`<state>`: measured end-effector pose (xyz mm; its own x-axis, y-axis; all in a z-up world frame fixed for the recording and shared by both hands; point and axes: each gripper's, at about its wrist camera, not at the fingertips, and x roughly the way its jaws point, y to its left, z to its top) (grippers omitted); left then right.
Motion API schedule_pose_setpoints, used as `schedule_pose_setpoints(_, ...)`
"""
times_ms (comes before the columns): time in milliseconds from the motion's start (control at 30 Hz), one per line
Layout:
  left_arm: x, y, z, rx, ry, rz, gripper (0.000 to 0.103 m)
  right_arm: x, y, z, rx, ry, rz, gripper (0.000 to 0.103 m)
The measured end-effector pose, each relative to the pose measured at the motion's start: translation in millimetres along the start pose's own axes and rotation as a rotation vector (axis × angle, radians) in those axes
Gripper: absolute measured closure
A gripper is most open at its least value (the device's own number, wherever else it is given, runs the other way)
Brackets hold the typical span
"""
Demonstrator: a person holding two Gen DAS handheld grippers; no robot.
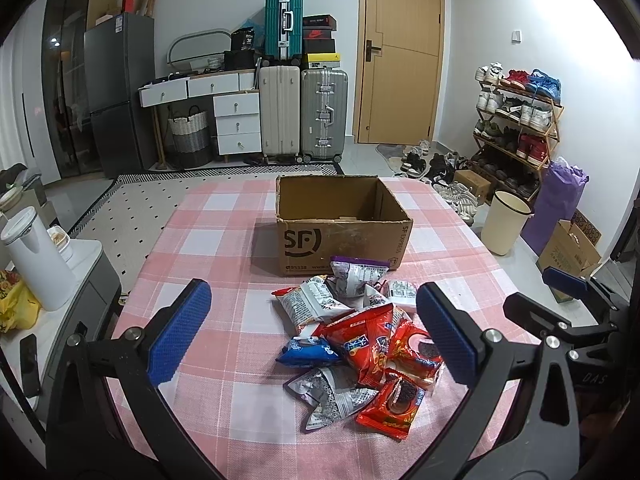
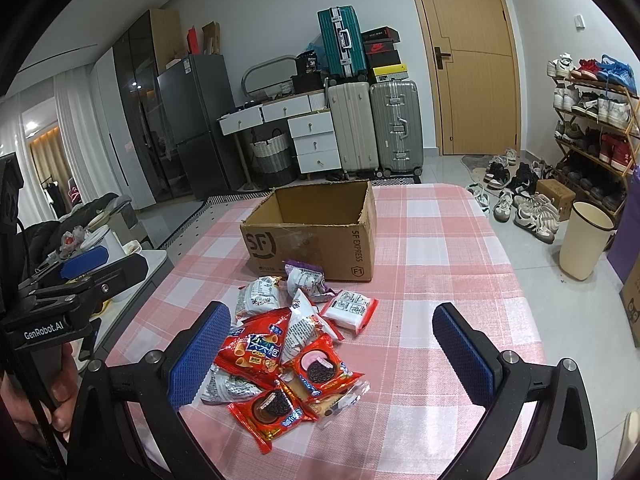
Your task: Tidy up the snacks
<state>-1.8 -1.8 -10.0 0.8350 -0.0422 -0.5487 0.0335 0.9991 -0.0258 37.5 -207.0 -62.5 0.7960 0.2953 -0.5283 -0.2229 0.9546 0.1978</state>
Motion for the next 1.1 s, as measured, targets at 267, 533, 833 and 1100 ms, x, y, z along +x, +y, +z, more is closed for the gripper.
schedule_pose_setpoints(267, 1, -1, -1, 0.001, 0.005, 0.0, 0.001, 1, 2, -1, 0.001, 0.0, 0.0, 0.0)
schedule_pose_setpoints(533, 2, 0, -3, -0.013, 0.014, -0.003, 0.001, 1, 2, -1, 0.003, -0.002, 0.0, 0.0)
schedule_pose_setpoints(833, 17, 14, -7, -0.045, 0.048, -0.059, 0.001, 2, 0, 0, 0.008, 0.002, 0.005, 0.0)
schedule_pose_setpoints(1100, 36, 29, -19, -0.077, 0.093, -0.124, 0.001, 5, -1, -2, 0.008, 0.005, 0.007, 0.0)
